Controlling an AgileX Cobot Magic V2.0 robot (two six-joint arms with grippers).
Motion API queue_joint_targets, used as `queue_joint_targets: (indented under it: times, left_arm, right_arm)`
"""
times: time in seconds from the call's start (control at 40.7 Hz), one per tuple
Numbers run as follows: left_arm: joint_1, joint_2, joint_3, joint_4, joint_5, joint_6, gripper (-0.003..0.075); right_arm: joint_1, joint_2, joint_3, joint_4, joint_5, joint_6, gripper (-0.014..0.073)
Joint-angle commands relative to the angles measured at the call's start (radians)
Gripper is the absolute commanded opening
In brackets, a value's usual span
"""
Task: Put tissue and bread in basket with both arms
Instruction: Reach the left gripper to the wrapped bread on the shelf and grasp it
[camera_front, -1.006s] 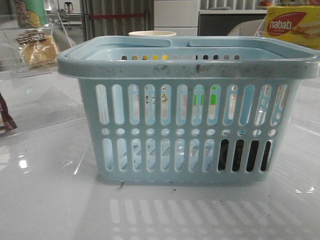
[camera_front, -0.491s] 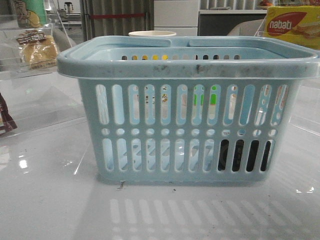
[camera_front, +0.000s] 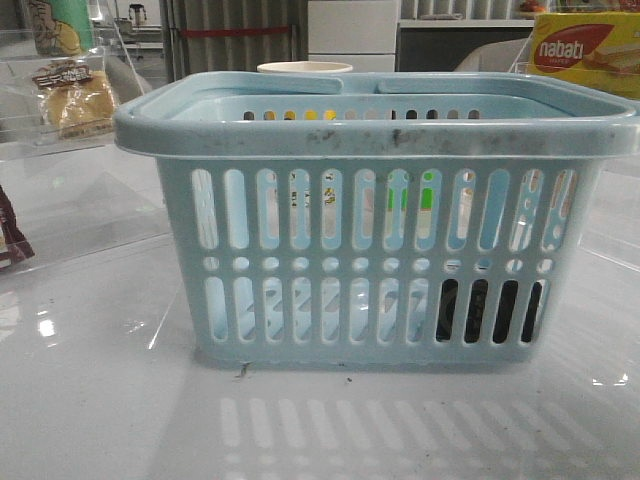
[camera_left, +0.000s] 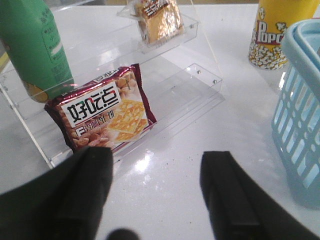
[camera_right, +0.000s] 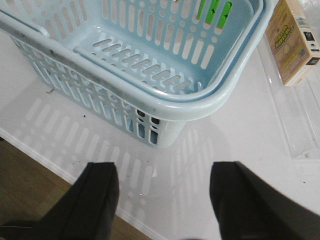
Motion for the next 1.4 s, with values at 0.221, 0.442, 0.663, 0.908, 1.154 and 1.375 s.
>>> queue_joint_targets:
  times: [0.221,0.442,0.663,0.908,1.154,1.375]
  left_arm:
    - [-0.001,0.315,-0.203,-0.007,-0.091,0.000,0.0645]
    - [-0.001,0.591,-0.390,0.008,-0.160,0.000,0.0638]
    - [-0.001,0.850,-0.620,0.007,-0.185,0.000,0.0632]
    - [-0.001,1.108,-0.891,-0.007,-0.133,0.000,0.0632]
    - [0.035,1.296,-1.115,-0.081,-0.087,0.000,0.0632]
    - [0.059,1.398,-1.207,-0.148,-0.085,0.000,0.0632]
  right_arm:
    - [0.001,-0.001,-0.024,-0.017,-0.065,-0.010,0.0510]
    - [0.001,-0.001,-0.024,-0.017,-0.065,-0.010,0.0510]
    - [0.001,-0.001,-0.024,-0.017,-0.065,-0.010,0.0510]
    - [0.001,-0.001,-0.024,-0.017,-0.065,-0.010,0.0510]
    - [0.001,-0.001,-0.024,-0.017,-0.065,-0.010,0.0510]
    - [0.001,-0.001,-0.024,-0.017,-0.065,-0.010,0.0510]
